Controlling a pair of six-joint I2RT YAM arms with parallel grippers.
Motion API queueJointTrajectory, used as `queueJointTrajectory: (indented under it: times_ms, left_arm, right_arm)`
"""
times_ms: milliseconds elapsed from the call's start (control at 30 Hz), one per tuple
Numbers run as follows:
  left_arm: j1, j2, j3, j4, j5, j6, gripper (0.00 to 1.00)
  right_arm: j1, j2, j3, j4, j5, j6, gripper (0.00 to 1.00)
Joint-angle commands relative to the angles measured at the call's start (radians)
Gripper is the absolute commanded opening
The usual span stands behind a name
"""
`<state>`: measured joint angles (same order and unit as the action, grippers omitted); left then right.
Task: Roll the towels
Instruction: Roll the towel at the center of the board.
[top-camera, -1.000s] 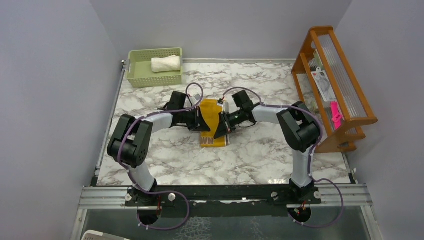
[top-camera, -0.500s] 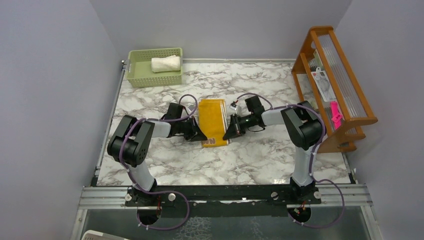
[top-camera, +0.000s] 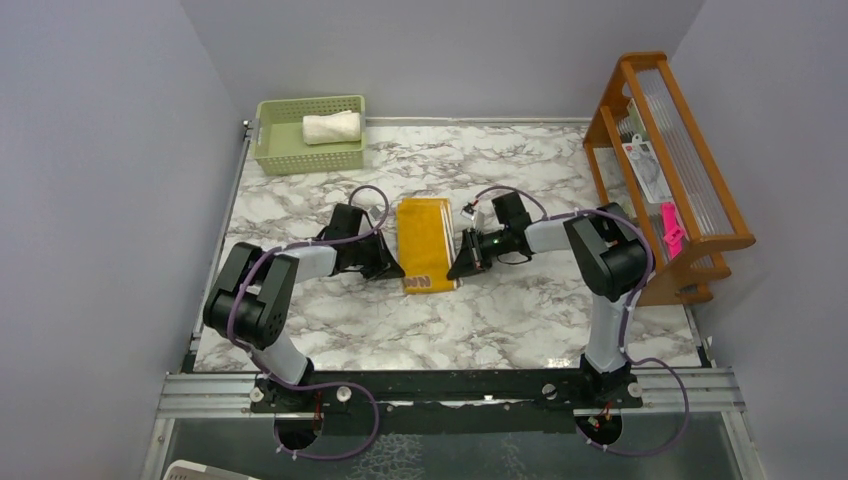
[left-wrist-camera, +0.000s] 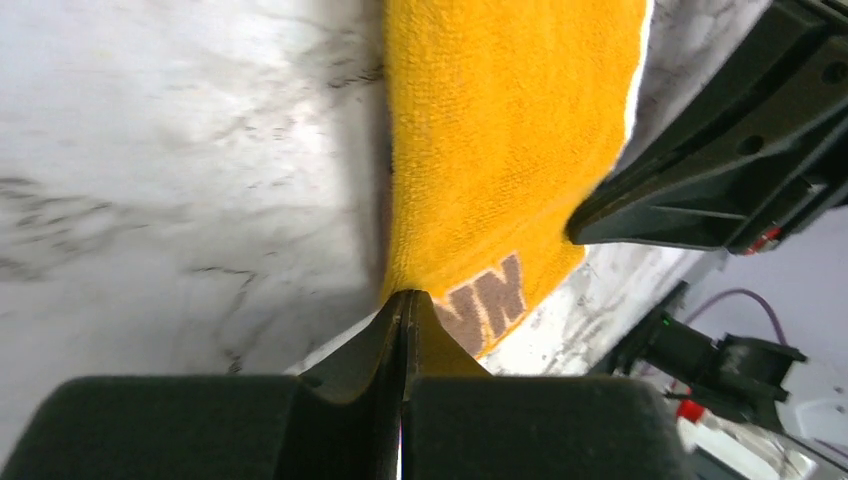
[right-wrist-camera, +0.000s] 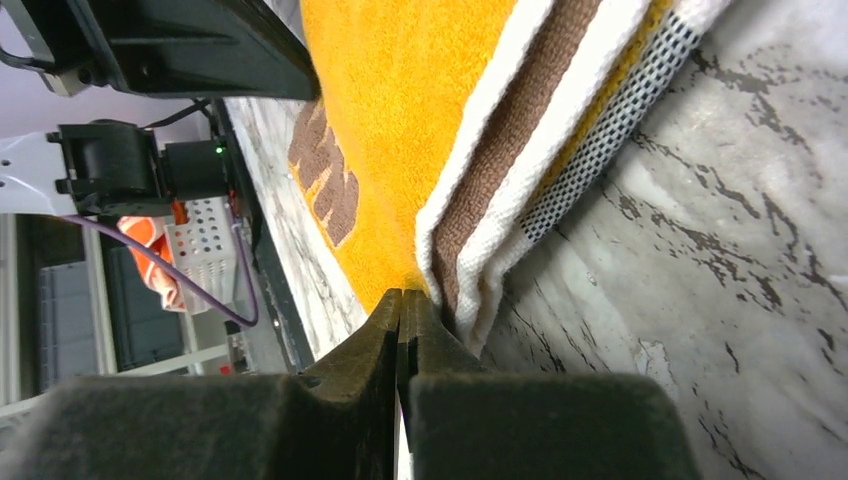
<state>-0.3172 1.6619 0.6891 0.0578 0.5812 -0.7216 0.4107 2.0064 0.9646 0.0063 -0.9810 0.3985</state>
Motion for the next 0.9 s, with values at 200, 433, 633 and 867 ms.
queueJointTrajectory:
  times_ms: [200, 433, 633, 867]
  left_arm:
    - [0.033, -0.079, 0.127, -0.241, -0.154, 0.105, 0.0]
    - [0.161, -0.097, 0.125, -0.257, -0.046, 0.157, 0.0]
    - [0.21, -0.115, 0.114, -0.259, -0.01, 0.172, 0.0]
    - [0.228, -0.122, 0.106, -0.262, 0.012, 0.184, 0.0]
  right_arm:
    - [0.207, -0.395, -0.072, 0.123, 0.605, -0.391, 0.45]
    - [0.311, -0.482, -0.289, 0.302, 0.473, -0.94, 0.49]
    - [0.326, -0.413, -0.243, 0.205, 0.478, -1.069, 0.46]
    - [0.384, -0.342, -0.191, 0.082, 0.599, -1.185, 0.45]
